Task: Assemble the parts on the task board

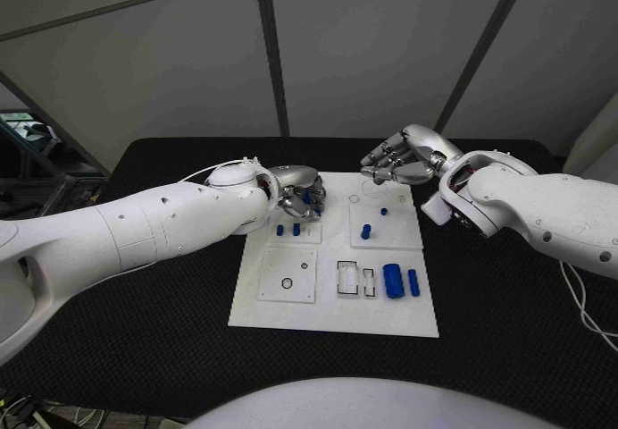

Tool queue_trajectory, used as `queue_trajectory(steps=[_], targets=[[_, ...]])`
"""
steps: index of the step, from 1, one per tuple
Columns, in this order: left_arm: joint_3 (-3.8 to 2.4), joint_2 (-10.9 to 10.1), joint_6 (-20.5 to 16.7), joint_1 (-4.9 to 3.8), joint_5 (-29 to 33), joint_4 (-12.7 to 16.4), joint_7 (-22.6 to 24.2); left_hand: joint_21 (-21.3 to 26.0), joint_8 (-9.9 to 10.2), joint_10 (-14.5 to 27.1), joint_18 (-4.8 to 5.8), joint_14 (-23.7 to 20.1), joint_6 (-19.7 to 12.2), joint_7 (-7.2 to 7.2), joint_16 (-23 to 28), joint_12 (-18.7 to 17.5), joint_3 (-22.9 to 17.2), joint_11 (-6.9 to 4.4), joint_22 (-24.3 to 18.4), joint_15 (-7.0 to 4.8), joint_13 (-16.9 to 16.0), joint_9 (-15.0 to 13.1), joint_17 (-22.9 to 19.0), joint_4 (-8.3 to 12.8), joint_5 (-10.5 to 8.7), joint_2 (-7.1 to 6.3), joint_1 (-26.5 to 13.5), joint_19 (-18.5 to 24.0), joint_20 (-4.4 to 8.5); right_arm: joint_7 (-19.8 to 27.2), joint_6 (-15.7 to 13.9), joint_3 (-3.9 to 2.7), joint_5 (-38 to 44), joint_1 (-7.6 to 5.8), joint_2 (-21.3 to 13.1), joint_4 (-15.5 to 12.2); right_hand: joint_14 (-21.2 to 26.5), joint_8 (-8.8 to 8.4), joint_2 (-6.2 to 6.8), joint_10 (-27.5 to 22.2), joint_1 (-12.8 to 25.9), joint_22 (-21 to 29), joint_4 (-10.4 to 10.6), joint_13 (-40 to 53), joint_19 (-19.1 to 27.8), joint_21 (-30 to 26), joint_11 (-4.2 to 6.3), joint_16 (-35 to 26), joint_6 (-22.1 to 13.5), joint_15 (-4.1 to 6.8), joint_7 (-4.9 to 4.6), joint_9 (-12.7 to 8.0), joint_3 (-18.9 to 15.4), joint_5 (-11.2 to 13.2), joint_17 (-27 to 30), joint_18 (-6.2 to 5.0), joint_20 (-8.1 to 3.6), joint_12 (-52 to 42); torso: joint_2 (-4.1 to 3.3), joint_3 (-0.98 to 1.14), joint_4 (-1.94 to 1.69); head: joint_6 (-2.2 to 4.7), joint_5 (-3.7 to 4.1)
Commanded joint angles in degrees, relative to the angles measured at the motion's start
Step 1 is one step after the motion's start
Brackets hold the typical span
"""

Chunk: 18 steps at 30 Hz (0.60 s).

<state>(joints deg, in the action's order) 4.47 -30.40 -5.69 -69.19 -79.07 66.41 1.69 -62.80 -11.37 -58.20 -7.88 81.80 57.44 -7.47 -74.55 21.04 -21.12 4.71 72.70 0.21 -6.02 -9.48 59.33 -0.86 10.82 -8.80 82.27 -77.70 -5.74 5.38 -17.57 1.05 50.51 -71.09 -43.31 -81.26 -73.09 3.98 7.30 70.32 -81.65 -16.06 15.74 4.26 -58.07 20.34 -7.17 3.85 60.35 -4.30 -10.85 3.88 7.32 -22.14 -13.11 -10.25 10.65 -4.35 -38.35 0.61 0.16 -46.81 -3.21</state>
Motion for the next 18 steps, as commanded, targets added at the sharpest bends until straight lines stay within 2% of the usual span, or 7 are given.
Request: queue_trajectory(steps=[1, 11, 18], targets=[[0.07, 0.2, 1.1, 0.16, -0.4, -0.4, -0.7, -0.4, 0.3, -0.4, 1.92, 0.2, 0.3, 0.05, -0.1, -0.3, -0.3, -0.10, 0.0, -0.09, 0.1, 0.0, 0.0, -0.1, -0.33, 0.03, 0.6, -0.5, -0.08, 0.2, 0.3, -0.03, -0.2, -0.08, 0.1, 0.0, 0.3, -0.18, -0.17, -0.5, 0.6, 0.1, 0.2, -0.1, -0.2, -0.3, 0.12, -0.2, -0.5, -0.10, 0.05, 0.0, 0.0, -0.2, 0.1, -0.16, 0.01, -0.1, 0.00, 0.03, 0.03, -0.07, 0.00], [0.07, 0.6, 1.7, 0.32, -0.4, -1.1, -0.7, -0.8, 0.4, -0.9, 2.00, 0.2, 0.5, -0.04, -0.4, -0.4, -1.2, -0.15, 0.4, -0.13, 0.3, 0.3, 0.1, 0.1, -0.50, -0.02, 0.3, -0.6, -0.08, 0.3, 0.4, -0.03, -0.2, -0.07, 0.2, 0.0, 0.3, -0.18, -0.17, -0.5, 0.6, 0.1, 0.2, -0.1, -0.2, -0.3, 0.12, -0.2, -0.5, -0.10, 0.05, 0.0, 0.0, -0.2, 0.1, -0.16, 0.01, -0.1, 0.01, 0.02, 0.00, -0.04, 0.02], [0.05, 0.2, 0.3, 0.37, -0.4, -0.5, -0.1, -3.2, 0.1, -3.3, 2.44, 0.6, 2.2, -0.09, -1.3, -0.2, -3.9, -0.62, 2.2, -0.56, 0.4, 0.6, 0.4, 1.1, -0.42, 0.46, 0.8, -1.7, 0.29, 0.3, 0.4, -0.03, -0.2, -0.07, 0.1, -0.1, 0.3, -0.18, -0.17, -0.5, 0.6, 0.1, 0.2, -0.1, -0.2, -0.3, 0.12, -0.2, -0.5, -0.10, 0.05, 0.0, 0.0, -0.2, 0.1, -0.16, 0.01, -0.1, 0.01, -0.01, -0.04, 0.02, 0.05]])
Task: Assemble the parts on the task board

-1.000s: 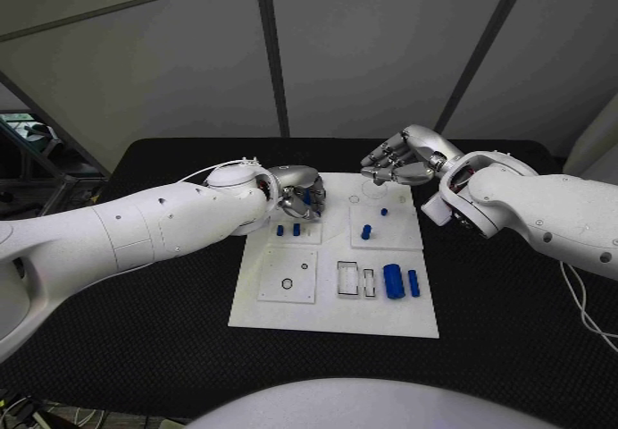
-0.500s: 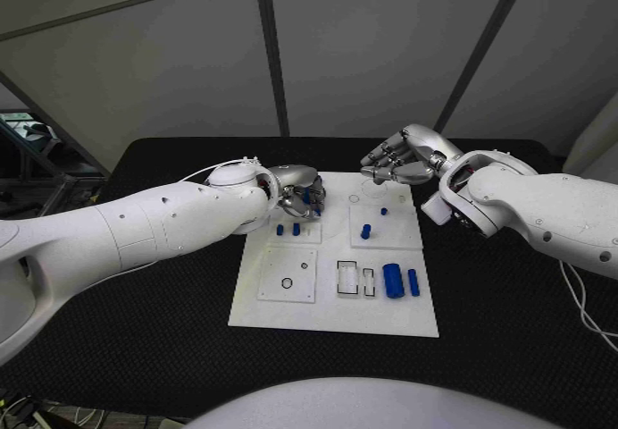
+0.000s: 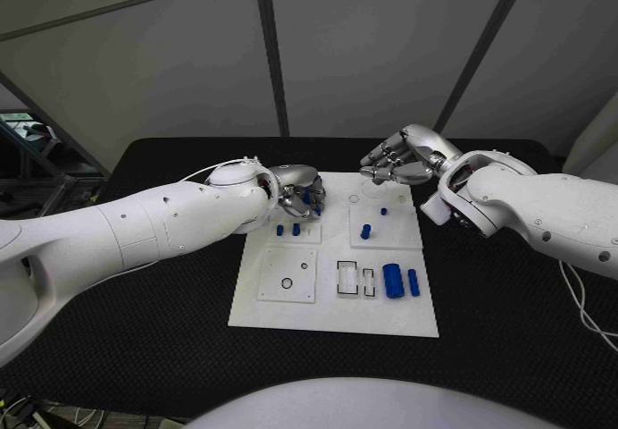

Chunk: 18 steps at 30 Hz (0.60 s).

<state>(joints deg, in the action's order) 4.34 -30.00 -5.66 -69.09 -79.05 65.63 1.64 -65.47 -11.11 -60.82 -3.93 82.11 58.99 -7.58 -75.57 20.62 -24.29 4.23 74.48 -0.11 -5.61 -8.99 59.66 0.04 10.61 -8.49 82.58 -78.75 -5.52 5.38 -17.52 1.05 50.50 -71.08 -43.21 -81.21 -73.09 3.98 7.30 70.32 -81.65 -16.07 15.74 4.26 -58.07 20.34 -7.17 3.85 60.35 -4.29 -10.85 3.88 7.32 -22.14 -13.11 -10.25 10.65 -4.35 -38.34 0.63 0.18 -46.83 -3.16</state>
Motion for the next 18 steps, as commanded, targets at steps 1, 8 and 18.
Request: queue_trajectory(steps=[1, 8, 18], targets=[[0.16, -0.4, -0.1, 0.28, -0.4, 0.5, 0.1, -0.8, -0.1, -0.9, -1.45, 0.4, 0.8, -0.03, -0.3, 0.0, -1.1, -0.12, 0.6, -0.26, 0.1, 0.2, 0.0, 0.3, -0.17, 0.10, 0.5, -0.8, 0.10, 0.3, 0.3, -0.03, -0.2, -0.08, 0.0, -0.1, 0.3, -0.18, -0.17, -0.5, 0.6, 0.1, 0.2, -0.1, -0.2, -0.3, 0.12, -0.2, -0.5, -0.10, 0.05, 0.0, 0.0, -0.2, 0.1, -0.16, 0.01, -0.1, 0.00, -0.04, -0.07, 0.07, 0.02], [-0.98, -1.4, -2.1, 0.32, 0.4, 1.7, 0.7, -1.5, 0.5, -1.9, -1.31, 0.6, 1.4, -0.47, -0.5, -1.3, -3.3, 0.07, 1.2, -0.13, 0.5, 0.7, -0.3, 1.0, -0.09, -0.46, -0.3, -1.1, 0.11, 0.4, 0.3, -0.03, -0.2, -0.05, -0.1, -0.1, 0.3, -0.15, -0.29, -0.5, 0.5, 0.1, 0.2, -0.1, -0.2, -0.4, 0.14, -0.2, -0.5, -0.09, 0.06, 0.0, 0.1, -0.3, 0.1, -0.17, 0.02, -0.1, 0.06, -0.01, -0.01, 0.28, -0.04], [-5.01, -3.4, -4.5, 1.45, 1.9, 4.1, 1.5, -2.1, 0.9, -2.2, -1.18, 0.7, 1.7, -0.77, -0.7, -2.3, -4.4, 0.30, 1.7, 0.03, 0.8, 1.0, -0.3, 1.3, -0.11, -0.78, -1.0, -1.4, -0.01, 0.4, 0.4, -0.03, -0.2, 0.08, -0.2, -0.1, 0.3, -0.14, -0.32, -0.5, 0.5, 0.1, 0.2, -0.1, -0.2, -0.4, 0.14, -0.2, -0.5, -0.09, 0.06, 0.0, 0.1, -0.3, 0.1, -0.18, 0.02, -0.2, 0.09, -0.04, -0.08, 0.71, -0.03]])
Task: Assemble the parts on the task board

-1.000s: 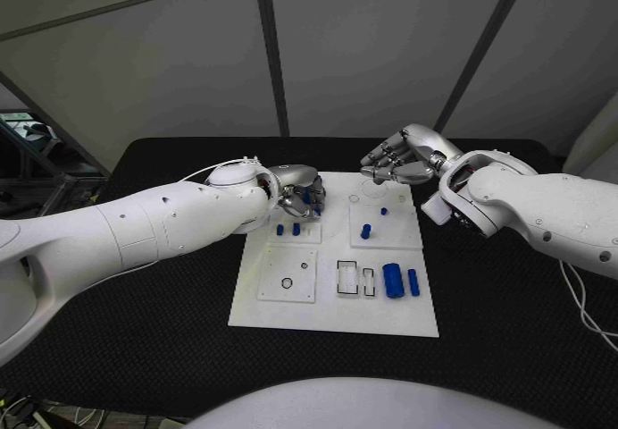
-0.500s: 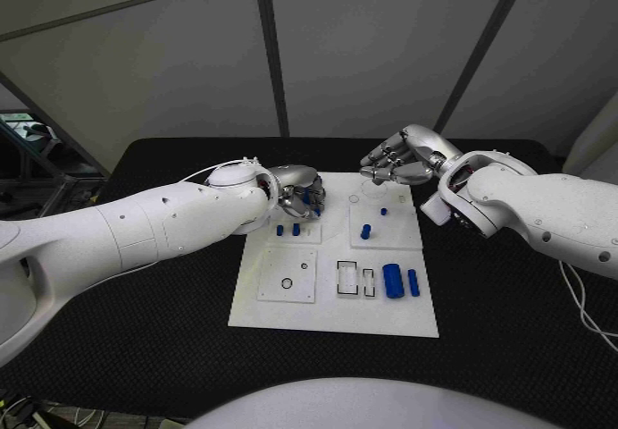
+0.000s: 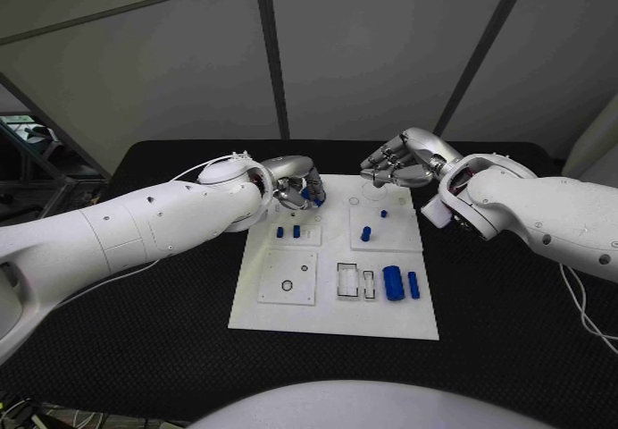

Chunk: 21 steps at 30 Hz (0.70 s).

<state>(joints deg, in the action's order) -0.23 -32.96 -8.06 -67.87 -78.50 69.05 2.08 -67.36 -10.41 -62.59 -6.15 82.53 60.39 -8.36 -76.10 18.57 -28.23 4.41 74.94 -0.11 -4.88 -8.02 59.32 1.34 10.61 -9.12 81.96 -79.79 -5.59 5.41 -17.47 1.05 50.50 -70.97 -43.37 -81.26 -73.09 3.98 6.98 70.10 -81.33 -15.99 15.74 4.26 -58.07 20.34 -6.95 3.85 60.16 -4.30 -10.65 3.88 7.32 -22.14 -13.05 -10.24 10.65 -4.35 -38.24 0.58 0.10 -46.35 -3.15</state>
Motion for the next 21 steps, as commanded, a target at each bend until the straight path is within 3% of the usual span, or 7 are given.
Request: queue_trajectory(steps=[1, 8, 12, 17, 21], targets=[[-0.69, -0.7, -2.3, 0.35, 1.6, 0.9, 1.1, -0.2, 0.2, -0.5, 1.04, 0.3, 0.3, -0.01, -0.2, -0.3, -0.5, 0.13, 1.2, 0.04, 0.1, 0.1, 0.0, 0.0, -0.09, -0.17, -0.5, -0.4, 0.05, 0.4, 0.3, -0.03, -0.2, -0.01, 0.0, 0.0, 0.3, -0.14, -0.01, -0.2, 0.2, 0.1, 0.2, -0.1, -0.2, -0.4, -0.07, -0.1, -0.3, -0.09, -0.13, 0.0, 0.1, -0.3, 0.1, -0.18, 0.02, -0.2, -0.02, 0.02, 0.04, 0.27, -0.05], [-1.91, -2.9, -1.5, 0.89, 2.9, 2.6, 0.6, -0.3, 0.4, -0.8, 1.05, 0.3, 0.5, -0.06, -0.2, -0.6, -0.7, 0.16, 1.3, 0.09, 0.2, 0.2, -0.3, 0.0, -0.13, -0.42, -1.0, -0.5, 0.00, 0.3, 0.4, -0.03, -0.2, 0.06, -0.2, 0.0, 0.3, -0.14, -0.01, -0.2, 0.2, 0.1, 0.2, -0.1, -0.2, -0.4, -0.07, -0.1, -0.3, -0.09, -0.13, 0.0, 0.1, -0.3, 0.1, -0.18, 0.02, -0.2, -0.04, 0.01, 0.04, 0.40, -0.08], [-2.09, -4.5, -0.1, 1.02, 3.2, 3.3, -0.2, -0.3, 0.4, -0.9, 1.04, 0.2, 0.6, -0.03, -0.1, -0.8, -0.7, 0.16, 1.3, 0.10, 0.2, 0.2, -0.6, 0.0, -0.26, -0.60, -1.3, -0.5, -0.02, 0.2, 0.4, -0.03, -0.2, 0.07, -0.2, 0.1, 0.3, -0.14, -0.01, -0.2, 0.2, 0.1, 0.2, -0.1, -0.2, -0.4, -0.07, -0.1, -0.3, -0.09, -0.13, 0.0, 0.1, -0.3, 0.1, -0.18, 0.02, -0.2, 0.06, 0.13, 0.01, 0.39, -0.12], [-2.15, -6.5, 1.1, 1.20, 3.3, 4.5, -1.1, -0.2, 0.5, -1.0, 1.04, 0.2, 0.7, 0.01, 0.0, -0.9, -0.7, 0.14, 1.3, 0.10, 0.3, 0.3, -0.9, -0.1, -0.34, -0.71, -1.6, -0.4, -0.04, 0.2, 0.5, -0.03, -0.2, 0.08, -0.3, 0.1, 0.3, -0.14, -0.01, -0.2, 0.2, 0.1, 0.2, -0.1, -0.2, -0.4, -0.07, -0.1, -0.3, -0.09, -0.13, 0.0, 0.1, -0.3, 0.1, -0.18, 0.02, -0.2, 0.08, 0.05, -0.13, 0.42, -0.18], [-2.16, -7.6, 2.3, 1.40, 3.3, 5.1, -1.7, -0.3, 0.5, -1.3, 1.04, 0.2, 0.9, 0.07, 0.0, -1.0, -0.7, 0.08, 1.4, 0.08, 0.3, 0.3, -1.1, -0.1, -0.41, -0.73, -1.8, -0.5, -0.04, 0.2, 0.5, -0.03, -0.2, 0.09, -0.3, 0.2, 0.3, -0.14, -0.01, -0.2, 0.2, 0.1, 0.2, -0.1, -0.2, -0.4, -0.07, -0.1, -0.3, -0.09, -0.13, 0.0, 0.1, -0.3, 0.1, -0.18, 0.02, -0.2, -0.02, 0.09, 0.02, 0.52, -0.42]])
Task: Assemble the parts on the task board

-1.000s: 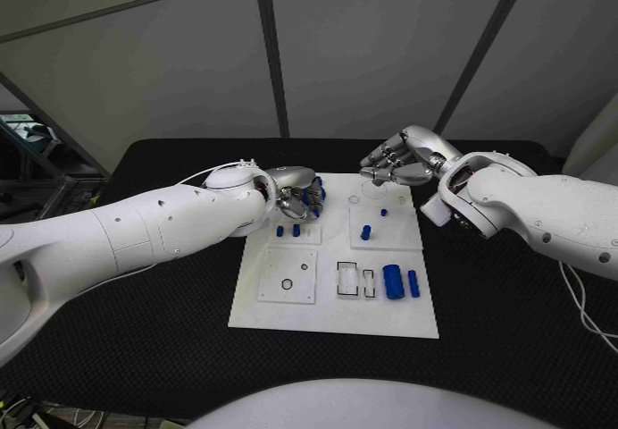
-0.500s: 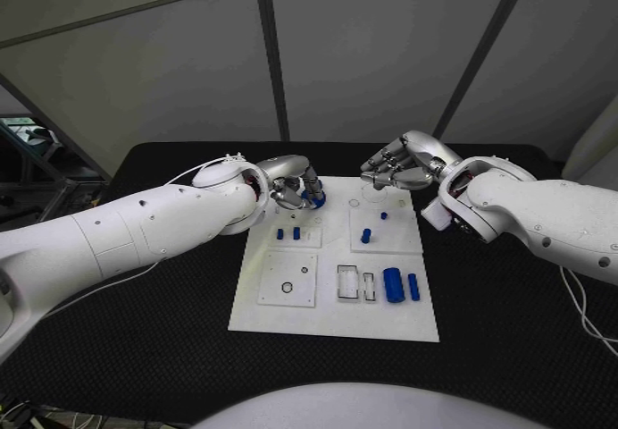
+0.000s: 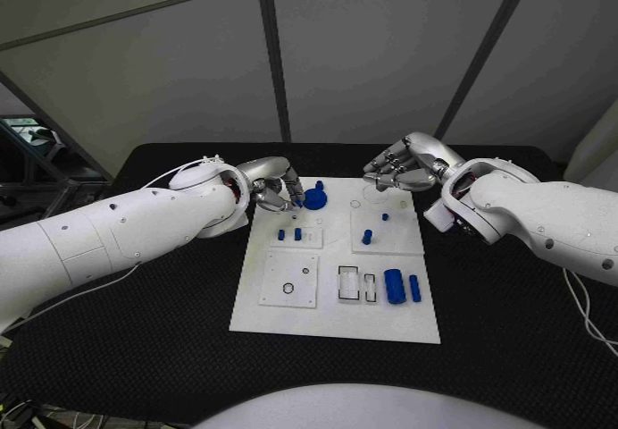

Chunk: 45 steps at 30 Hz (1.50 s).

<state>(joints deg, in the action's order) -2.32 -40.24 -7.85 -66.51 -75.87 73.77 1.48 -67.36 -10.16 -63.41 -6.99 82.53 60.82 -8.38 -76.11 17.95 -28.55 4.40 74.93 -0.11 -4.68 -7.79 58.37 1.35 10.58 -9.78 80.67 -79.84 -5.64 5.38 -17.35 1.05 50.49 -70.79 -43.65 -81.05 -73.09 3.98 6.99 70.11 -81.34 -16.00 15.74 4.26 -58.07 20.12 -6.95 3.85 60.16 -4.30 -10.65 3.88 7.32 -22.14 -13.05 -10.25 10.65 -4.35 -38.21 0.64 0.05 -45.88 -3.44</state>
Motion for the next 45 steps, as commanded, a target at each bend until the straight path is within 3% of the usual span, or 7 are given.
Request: queue_trajectory(steps=[1, 13, 17, 45], targets=[[-0.07, -0.5, 2.3, 0.09, 0.7, 0.4, -1.2, -0.3, 0.2, -0.5, 1.88, 0.2, 0.5, 0.09, 0.0, -0.4, -0.4, 0.09, 1.4, 0.08, 0.1, 0.1, -0.1, -0.1, -0.38, -0.07, -0.5, -0.4, 0.01, 0.2, 0.4, -0.03, -0.2, -0.09, 0.0, 0.0, 0.3, -0.14, -0.02, -0.2, 0.2, 0.1, 0.2, -0.1, -0.2, -0.2, -0.07, -0.1, -0.3, -0.09, -0.13, 0.0, 0.1, -0.3, 0.1, -0.18, 0.02, -0.2, -0.09, 0.03, 0.14, 0.10, -0.18], [-0.07, -0.9, 3.3, 0.79, 0.7, 0.4, -1.8, -0.2, 0.3, -0.7, 1.86, 0.1, 0.7, 0.17, 0.1, -0.6, -0.3, 0.03, 1.4, 0.03, 0.1, 0.1, -0.4, -0.2, -0.49, -0.17, -0.8, -0.4, 0.02, 0.1, 0.4, -0.03, -0.2, -0.08, 0.1, 0.1, 0.3, -0.14, -0.02, -0.2, 0.2, 0.1, 0.2, -0.1, -0.2, -0.2, -0.07, -0.1, -0.3, -0.09, -0.13, 0.0, 0.1, -0.3, 0.1, -0.18, 0.02, -0.2, -0.14, 0.04, 0.09, 0.19, 0.12], [-0.06, -0.7, 3.5, 0.84, 0.7, 0.1, -2.0, -0.2, 0.3, -0.7, 1.86, 0.1, 0.7, 0.18, 0.1, -0.6, -0.3, 0.02, 1.4, 0.02, 0.1, 0.1, -0.4, -0.2, -0.50, -0.19, -0.9, -0.4, 0.02, 0.1, 0.4, -0.03, -0.2, -0.08, 0.1, 0.1, 0.3, -0.14, -0.02, -0.2, 0.2, 0.1, 0.2, -0.1, -0.2, -0.2, -0.07, -0.1, -0.3, -0.09, -0.13, 0.0, 0.1, -0.3, 0.1, -0.18, 0.02, -0.2, -0.13, 0.02, 0.10, 0.15, -0.18], [-0.04, 1.0, 4.7, 0.94, 0.7, -1.9, -2.3, -0.1, 0.4, -1.0, 1.83, -0.1, 0.9, 0.33, 0.3, -0.9, -0.3, -0.07, 1.4, -0.05, 0.1, 0.2, -1.1, -0.1, -0.59, -0.38, -1.1, -0.4, 0.05, 0.1, 0.7, -0.03, -0.2, -0.07, 0.3, 0.2, 0.3, -0.14, -0.02, -0.2, 0.2, 0.1, 0.2, -0.1, -0.2, -0.2, -0.07, -0.1, -0.3, -0.09, -0.13, 0.0, 0.1, -0.3, 0.1, -0.18, 0.02, -0.2, -0.14, -0.01, 0.19, -0.34, -0.25]])
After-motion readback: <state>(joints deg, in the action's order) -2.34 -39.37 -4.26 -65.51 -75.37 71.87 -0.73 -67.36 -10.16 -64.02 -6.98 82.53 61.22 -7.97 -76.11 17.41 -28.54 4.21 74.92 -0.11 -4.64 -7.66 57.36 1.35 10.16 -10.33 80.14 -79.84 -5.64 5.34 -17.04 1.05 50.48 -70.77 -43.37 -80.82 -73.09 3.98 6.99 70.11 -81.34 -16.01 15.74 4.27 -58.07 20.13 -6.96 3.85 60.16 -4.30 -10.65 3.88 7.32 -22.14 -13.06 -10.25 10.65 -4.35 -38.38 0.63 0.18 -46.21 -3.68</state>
